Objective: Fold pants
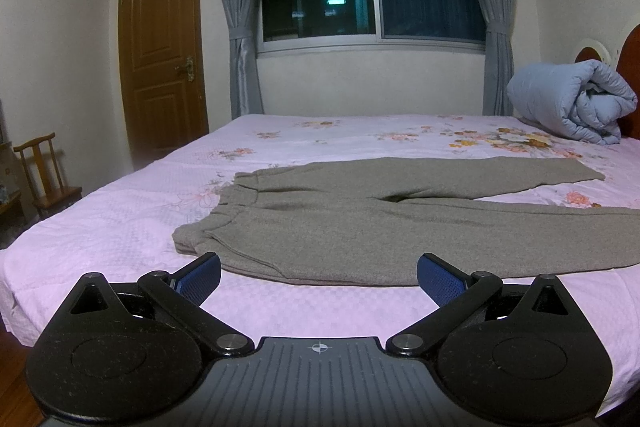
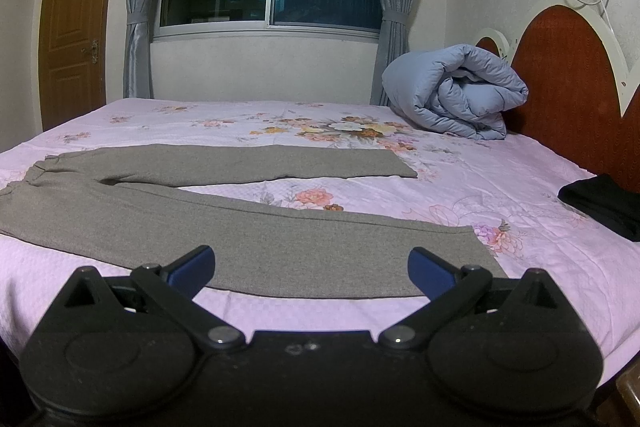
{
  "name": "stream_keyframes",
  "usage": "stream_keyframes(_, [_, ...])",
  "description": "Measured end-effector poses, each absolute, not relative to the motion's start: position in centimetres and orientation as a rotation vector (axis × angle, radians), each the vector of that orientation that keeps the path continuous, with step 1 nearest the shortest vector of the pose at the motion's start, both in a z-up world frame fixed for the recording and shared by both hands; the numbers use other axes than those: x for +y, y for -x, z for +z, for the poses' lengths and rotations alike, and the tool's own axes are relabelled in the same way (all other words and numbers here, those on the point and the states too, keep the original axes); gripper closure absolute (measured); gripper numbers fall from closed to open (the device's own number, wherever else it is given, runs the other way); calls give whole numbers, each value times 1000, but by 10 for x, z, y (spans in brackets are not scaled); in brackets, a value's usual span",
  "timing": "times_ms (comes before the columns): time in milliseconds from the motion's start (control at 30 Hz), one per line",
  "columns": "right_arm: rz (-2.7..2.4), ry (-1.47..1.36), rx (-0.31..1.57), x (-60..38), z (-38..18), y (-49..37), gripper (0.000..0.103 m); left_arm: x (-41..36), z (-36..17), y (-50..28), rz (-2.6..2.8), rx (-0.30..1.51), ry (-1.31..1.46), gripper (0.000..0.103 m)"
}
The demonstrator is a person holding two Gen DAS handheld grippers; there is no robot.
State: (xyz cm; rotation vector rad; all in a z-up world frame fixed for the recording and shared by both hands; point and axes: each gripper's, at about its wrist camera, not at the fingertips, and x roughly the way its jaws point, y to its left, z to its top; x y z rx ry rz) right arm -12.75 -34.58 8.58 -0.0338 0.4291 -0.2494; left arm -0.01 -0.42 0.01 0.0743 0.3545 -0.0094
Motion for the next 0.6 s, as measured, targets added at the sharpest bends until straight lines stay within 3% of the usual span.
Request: stream_keyframes(600, [-250,33,430,-346,86,128,6,-1,-2,-1,-7,362,-70,0])
